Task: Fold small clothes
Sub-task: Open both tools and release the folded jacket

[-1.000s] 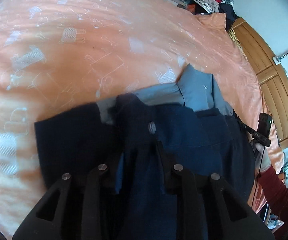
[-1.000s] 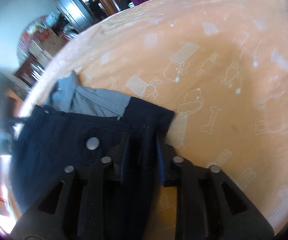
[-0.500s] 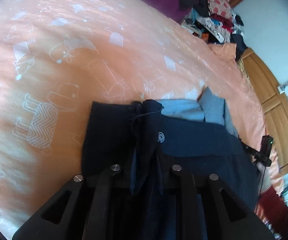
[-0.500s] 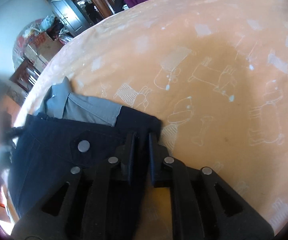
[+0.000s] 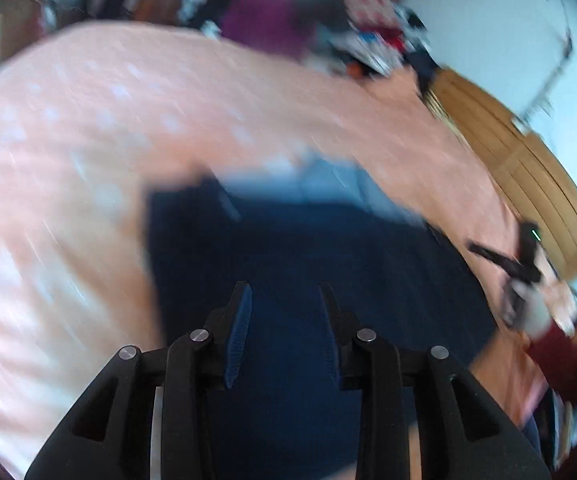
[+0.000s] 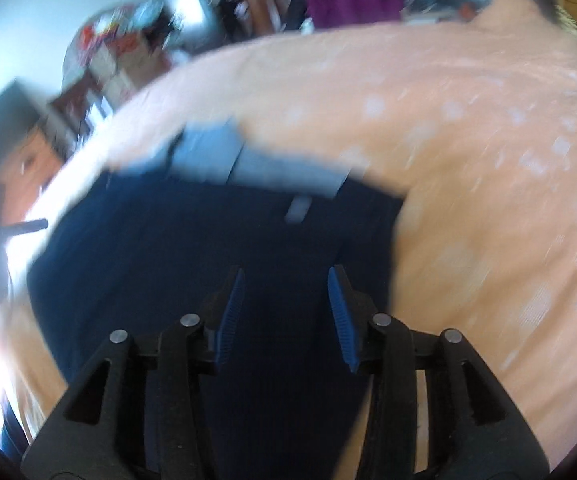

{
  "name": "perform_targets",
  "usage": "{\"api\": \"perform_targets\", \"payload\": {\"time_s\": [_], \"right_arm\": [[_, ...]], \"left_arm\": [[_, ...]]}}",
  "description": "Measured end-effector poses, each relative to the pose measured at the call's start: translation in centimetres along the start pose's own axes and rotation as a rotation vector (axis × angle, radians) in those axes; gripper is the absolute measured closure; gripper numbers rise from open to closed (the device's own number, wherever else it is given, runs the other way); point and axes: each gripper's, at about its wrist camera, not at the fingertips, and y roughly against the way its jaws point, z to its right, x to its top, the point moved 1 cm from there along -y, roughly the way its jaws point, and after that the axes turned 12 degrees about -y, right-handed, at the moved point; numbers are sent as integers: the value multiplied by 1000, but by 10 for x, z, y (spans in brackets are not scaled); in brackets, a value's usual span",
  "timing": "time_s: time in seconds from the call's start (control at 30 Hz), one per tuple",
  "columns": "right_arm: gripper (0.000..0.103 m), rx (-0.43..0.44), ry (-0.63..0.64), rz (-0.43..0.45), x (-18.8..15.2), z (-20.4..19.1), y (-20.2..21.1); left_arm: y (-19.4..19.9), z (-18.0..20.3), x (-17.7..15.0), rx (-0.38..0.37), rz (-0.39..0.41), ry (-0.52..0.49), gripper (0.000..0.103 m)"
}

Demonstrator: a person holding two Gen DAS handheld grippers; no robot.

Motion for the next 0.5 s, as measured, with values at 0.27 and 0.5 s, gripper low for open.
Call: {"api": "perform_targets", "payload": {"time_s": [0.27,0.5], "right_arm": [[42,-127,-96,-33,-68,12,33],[31,-133,-282,-13,-122,10,91]], "left_arm": [[62,-59,-105,182,-26,283,70],[109,-36,-141,12,152,452,49]]}}
